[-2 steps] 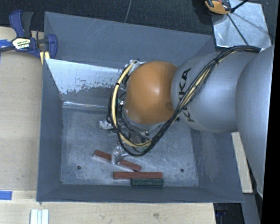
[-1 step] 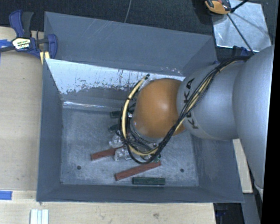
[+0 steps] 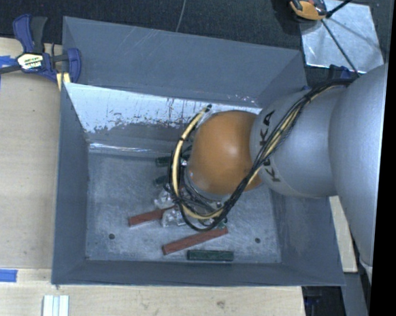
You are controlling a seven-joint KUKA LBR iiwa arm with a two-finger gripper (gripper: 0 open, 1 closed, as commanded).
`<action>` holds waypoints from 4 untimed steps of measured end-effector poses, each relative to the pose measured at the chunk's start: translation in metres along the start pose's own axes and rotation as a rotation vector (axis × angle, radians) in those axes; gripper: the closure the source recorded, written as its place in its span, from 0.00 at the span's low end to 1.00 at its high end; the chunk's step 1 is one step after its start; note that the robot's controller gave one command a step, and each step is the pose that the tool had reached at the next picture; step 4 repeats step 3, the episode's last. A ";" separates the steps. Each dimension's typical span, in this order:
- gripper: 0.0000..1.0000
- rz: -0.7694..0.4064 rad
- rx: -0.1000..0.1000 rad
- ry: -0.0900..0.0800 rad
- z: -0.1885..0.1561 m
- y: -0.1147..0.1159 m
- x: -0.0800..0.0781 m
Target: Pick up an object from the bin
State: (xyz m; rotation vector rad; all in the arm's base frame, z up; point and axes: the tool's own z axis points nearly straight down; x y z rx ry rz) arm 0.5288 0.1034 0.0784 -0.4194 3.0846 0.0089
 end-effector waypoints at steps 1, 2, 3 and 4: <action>1.00 0.000 0.000 0.000 -0.001 0.000 0.000; 1.00 -0.027 0.003 0.016 -0.030 -0.030 -0.015; 1.00 -0.039 0.001 0.029 -0.197 -0.014 -0.001; 1.00 -0.039 0.001 0.029 -0.197 -0.014 -0.001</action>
Offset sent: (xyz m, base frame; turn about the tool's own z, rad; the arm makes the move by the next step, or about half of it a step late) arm 0.0405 -0.0457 -0.0084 -0.0442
